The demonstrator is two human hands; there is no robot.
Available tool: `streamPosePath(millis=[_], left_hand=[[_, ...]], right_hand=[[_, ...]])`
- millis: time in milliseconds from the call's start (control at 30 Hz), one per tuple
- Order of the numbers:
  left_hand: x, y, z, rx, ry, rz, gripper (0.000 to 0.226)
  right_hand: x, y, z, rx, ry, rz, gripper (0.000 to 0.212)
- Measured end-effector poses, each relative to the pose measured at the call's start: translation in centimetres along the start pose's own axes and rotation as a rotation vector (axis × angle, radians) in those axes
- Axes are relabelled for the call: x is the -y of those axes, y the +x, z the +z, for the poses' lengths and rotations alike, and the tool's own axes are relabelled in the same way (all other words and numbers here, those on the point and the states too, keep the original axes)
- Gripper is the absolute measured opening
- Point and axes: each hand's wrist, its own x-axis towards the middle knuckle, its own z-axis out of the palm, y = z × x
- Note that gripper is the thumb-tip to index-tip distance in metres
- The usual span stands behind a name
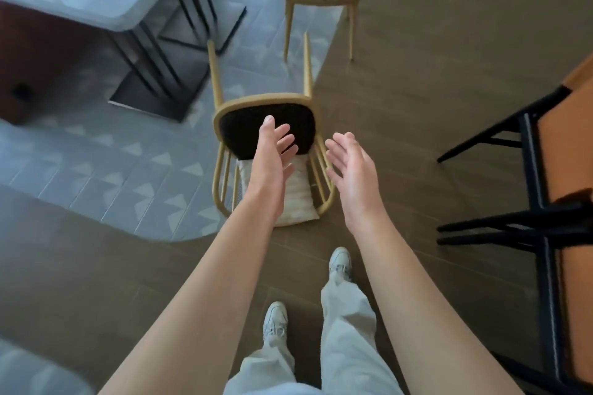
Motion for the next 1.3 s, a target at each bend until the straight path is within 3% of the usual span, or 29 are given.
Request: streamPosePath(millis=[200,433,733,900,1100,1300], left_hand=[[2.4,6.7,2.4,-0.116,-0.087,-0.086,0.05],[8.3,15.3,0.2,-0.264,-0.092,-0.207,0.047],[25.9,29.2,-8.0,-0.235,-0.009,-0.419,0.046],[38.1,36.6,-12.2,-0.201,-0.005,-0.47,0.046],[50.7,42.2,-15.4,-0.254,-0.155,-0.551,0.043],[59.2,46.5,-17.3,-0.401,-0.343,-0.631,0.044]], right_hand=[[-1.9,8.8,0.4,0.134,-0.148,0.089,0.023],[-9.0,16.8,1.1,0.169,-0.213,0.222,0.034],[-28.2,26.6,2.5,0.112,-0.208,0.316,0.024],[-41.4,32.5,2.9,0.009,-0.114,0.413,0.038],[-55.9,36.6,1.8,-0.096,0.038,0.561,0.041],[-65.5,40.9,-0.3,-0.278,0.191,0.665,0.043]])
